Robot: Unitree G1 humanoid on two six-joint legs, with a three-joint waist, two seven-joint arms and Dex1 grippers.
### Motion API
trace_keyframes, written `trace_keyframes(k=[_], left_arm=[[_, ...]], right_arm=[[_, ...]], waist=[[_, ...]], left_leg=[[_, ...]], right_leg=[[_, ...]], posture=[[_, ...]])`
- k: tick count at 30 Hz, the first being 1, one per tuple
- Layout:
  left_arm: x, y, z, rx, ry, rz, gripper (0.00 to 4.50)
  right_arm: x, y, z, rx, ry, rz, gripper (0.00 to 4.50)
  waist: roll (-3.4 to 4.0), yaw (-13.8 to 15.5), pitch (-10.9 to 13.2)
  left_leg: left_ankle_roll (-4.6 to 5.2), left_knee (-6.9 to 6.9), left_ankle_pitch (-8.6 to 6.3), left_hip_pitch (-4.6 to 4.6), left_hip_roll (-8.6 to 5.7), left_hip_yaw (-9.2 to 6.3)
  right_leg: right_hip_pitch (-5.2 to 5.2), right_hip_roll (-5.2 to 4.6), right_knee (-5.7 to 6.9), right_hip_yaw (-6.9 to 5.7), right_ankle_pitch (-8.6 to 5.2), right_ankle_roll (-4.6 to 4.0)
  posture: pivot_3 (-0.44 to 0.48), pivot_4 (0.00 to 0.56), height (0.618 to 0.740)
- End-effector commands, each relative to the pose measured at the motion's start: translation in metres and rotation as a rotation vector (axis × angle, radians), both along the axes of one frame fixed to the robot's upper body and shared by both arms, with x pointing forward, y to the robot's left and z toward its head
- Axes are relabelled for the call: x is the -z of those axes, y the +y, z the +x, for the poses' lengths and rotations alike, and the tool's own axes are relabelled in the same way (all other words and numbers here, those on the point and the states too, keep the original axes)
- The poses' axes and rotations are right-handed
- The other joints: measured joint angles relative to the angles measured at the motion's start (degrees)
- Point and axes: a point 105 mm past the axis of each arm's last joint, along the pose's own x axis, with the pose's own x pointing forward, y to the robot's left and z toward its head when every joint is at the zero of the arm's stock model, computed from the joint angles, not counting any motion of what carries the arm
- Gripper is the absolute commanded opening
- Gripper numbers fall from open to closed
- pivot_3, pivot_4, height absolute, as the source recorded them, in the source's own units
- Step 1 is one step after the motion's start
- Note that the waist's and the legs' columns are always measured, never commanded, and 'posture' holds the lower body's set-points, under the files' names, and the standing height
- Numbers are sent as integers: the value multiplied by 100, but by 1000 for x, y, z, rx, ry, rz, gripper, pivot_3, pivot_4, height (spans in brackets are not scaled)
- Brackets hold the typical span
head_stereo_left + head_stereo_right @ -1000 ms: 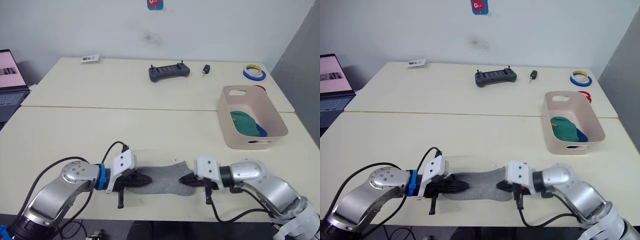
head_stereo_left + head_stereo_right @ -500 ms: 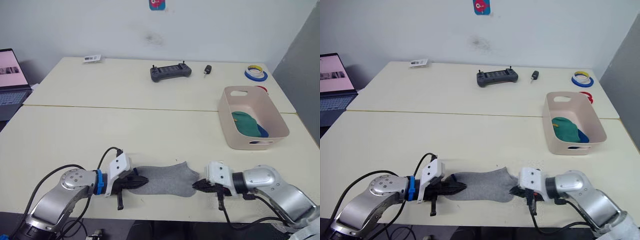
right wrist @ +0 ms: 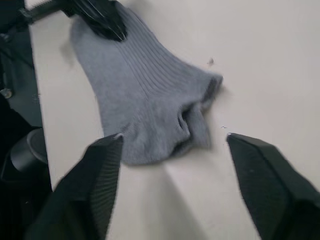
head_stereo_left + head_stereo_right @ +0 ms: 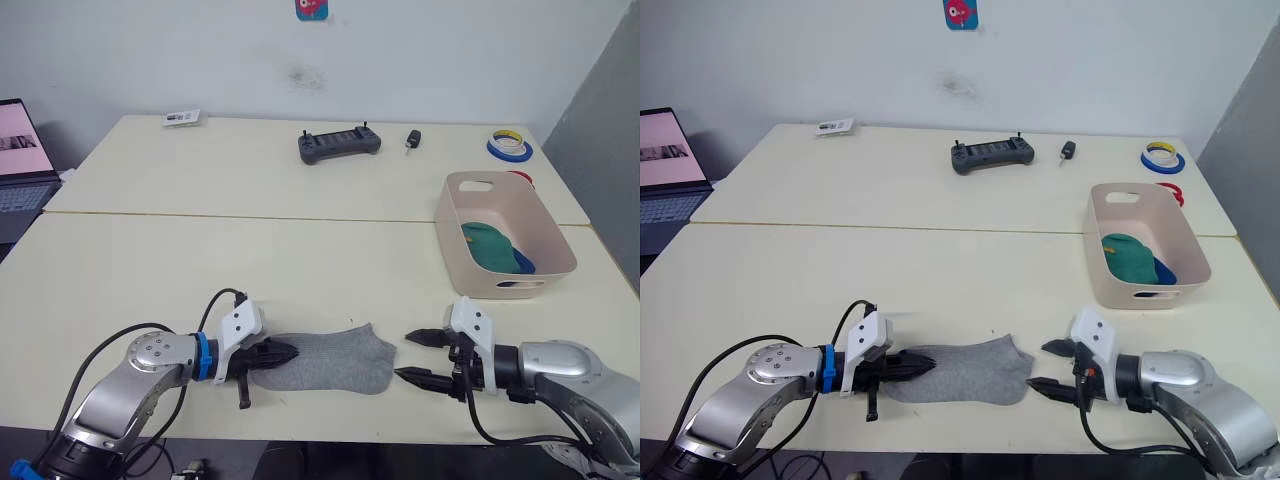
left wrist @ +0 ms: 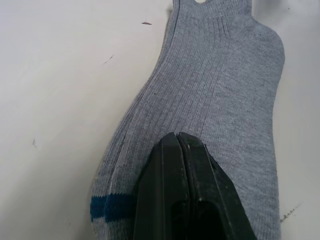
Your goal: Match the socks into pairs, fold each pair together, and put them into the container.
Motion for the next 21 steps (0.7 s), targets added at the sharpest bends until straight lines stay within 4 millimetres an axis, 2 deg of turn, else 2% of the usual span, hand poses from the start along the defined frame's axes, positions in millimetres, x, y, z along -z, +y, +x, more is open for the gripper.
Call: trace_keyframes(k=[1, 4, 8, 10, 15, 19, 21], left_arm=[[12, 1, -4, 12, 34, 31, 0], [14, 0, -5, 25, 29, 40, 0], [13, -2, -5, 20, 20, 26, 0], [12, -3, -4, 13, 16, 16, 0], [5, -2, 0, -9, -5, 1, 0], [-8, -4, 3, -12, -42, -21, 0], [-17, -10, 5, -3, -70, -40, 0]], right_arm=[[7, 9, -3, 43, 38, 17, 4405], [15, 16, 2, 95, 72, 32, 4405], [16, 32, 5, 107, 116, 83, 4405], [15, 37, 7, 103, 123, 91, 3826], [13, 44, 7, 73, 118, 93, 2018], [8, 38, 12, 84, 110, 102, 507], [4, 29, 18, 104, 105, 105, 38]], waist=[[2, -1, -1], [5, -4, -3], [6, -7, -12], [7, -8, -15], [8, -7, -14], [8, -10, -14], [8, -9, -13]], left_leg=[[0, 0, 0, 0, 0, 0], [0, -2, 0, 1, 1, -1], [0, -2, 0, 3, 1, 1], [0, -2, 0, 4, 1, 0], [0, -2, 0, 2, -1, -1], [0, -2, 0, 2, 0, 0], [0, -2, 0, 0, 0, -1]], right_leg=[[0, 0, 0, 0, 0, 0], [0, 1, 1, 0, 0, 0], [1, 0, 0, 2, 0, 0], [1, 1, 1, 1, 0, 0], [0, 1, 0, 0, 0, 0], [-2, 1, 1, 2, 0, 0], [-3, 1, 1, 0, 0, 0]], posture=[[0, 150, 740], [0, 150, 740], [0, 150, 740], [0, 150, 740], [0, 150, 740], [0, 150, 740], [0, 150, 740]])
